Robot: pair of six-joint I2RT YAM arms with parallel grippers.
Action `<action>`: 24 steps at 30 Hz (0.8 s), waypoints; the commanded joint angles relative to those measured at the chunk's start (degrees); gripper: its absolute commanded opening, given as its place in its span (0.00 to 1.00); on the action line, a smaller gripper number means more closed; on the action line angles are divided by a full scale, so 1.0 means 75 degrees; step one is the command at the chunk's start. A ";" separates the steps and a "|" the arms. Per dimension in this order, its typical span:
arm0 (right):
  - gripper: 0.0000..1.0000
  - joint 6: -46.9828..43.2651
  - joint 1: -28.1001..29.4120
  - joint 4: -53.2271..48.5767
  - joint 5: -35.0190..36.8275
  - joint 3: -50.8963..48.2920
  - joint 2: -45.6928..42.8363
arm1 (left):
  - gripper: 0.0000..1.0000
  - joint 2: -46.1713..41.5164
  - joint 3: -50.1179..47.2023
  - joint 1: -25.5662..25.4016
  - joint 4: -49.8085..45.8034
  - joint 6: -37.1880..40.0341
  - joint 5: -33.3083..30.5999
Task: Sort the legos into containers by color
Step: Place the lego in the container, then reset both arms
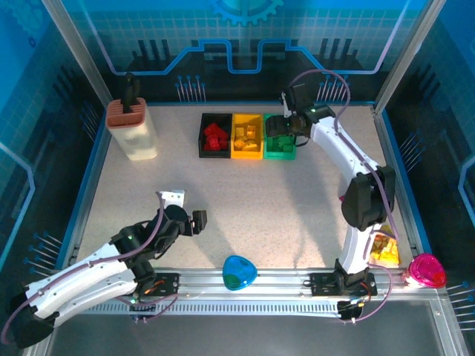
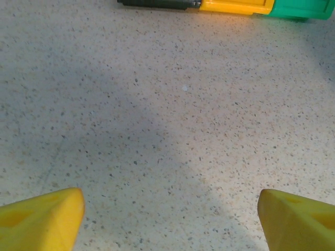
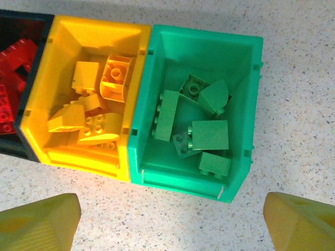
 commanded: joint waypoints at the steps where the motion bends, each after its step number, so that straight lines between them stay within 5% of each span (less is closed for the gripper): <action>1: 0.92 -0.0057 0.0018 0.0771 -0.0145 -0.0702 -0.0829 | 0.90 -0.0074 0.0335 -0.0057 0.0084 0.0333 -0.0592; 6: 1.00 -0.0185 0.0041 0.1630 -0.0253 -0.1942 -0.2185 | 0.97 -0.0063 0.0590 -0.0054 0.0016 0.0718 -0.1495; 16: 1.00 -0.0768 0.0297 0.4281 0.0843 -0.5685 -0.5284 | 0.99 -0.0052 0.0472 -0.0042 0.0737 0.2512 -0.2514; 20: 1.00 -0.1195 0.0322 0.5756 0.1183 -0.7846 -0.6726 | 0.99 -0.0052 0.0261 -0.0041 0.0916 0.2958 -0.3599; 24: 1.00 -0.1036 0.0321 0.5451 0.2112 -0.8971 -0.7740 | 0.99 -0.0097 -0.0120 -0.0023 0.1261 0.3274 -0.4641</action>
